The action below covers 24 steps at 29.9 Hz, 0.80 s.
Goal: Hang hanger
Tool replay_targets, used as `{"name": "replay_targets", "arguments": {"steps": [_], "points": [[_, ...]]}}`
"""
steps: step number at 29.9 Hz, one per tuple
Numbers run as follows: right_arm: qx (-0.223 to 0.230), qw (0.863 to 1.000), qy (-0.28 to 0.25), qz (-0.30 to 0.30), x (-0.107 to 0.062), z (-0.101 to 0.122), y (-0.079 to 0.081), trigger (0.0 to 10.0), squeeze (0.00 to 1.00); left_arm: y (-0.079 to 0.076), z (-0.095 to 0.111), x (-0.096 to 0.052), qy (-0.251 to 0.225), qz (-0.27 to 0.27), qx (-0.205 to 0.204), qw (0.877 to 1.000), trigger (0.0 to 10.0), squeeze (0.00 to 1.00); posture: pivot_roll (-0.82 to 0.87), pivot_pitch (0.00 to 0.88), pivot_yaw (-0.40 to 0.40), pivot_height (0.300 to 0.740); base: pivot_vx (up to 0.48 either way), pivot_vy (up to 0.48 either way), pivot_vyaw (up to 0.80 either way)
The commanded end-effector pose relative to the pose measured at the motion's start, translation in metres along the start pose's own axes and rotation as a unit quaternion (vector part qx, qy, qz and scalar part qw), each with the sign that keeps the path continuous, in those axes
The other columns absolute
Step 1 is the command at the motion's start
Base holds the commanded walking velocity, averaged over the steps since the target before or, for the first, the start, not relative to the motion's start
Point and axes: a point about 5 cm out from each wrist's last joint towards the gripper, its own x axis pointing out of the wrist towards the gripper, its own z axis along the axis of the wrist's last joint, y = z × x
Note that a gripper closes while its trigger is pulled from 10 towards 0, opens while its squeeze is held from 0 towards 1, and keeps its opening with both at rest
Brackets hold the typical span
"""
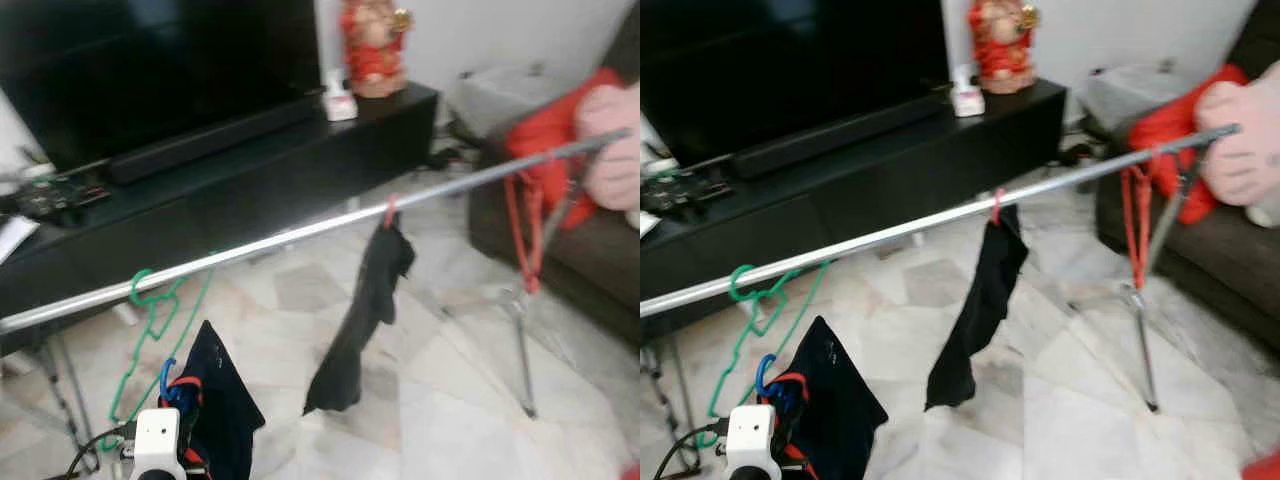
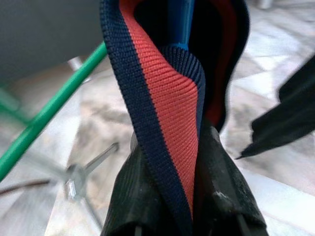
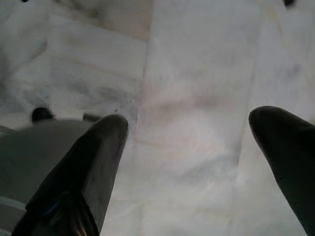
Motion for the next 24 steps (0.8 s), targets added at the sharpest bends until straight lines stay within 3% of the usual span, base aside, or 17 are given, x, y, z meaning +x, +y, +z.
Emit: {"name": "replay_targets", "arguments": {"steps": [1,24], "points": [[-0.001,1.0,0.007,0.007,0.0001,-0.0026,0.0037,10.0,0.0,0.0039,0.0035,0.0001,-0.008,0.007,0.0,1.0,10.0,0.0,-0.09,0.0,0.061,0.74,0.0,0.0,0.67],[0.014,1.0,0.01,0.011,0.0004,-0.0024,0.0041,10.0,0.0,0.0024,0.0033,0.0027,-0.003,0.003,-0.005,1.0,10.0,0.0,-0.09,0.0,0.061,0.74,0.0,0.0,0.05]]}}
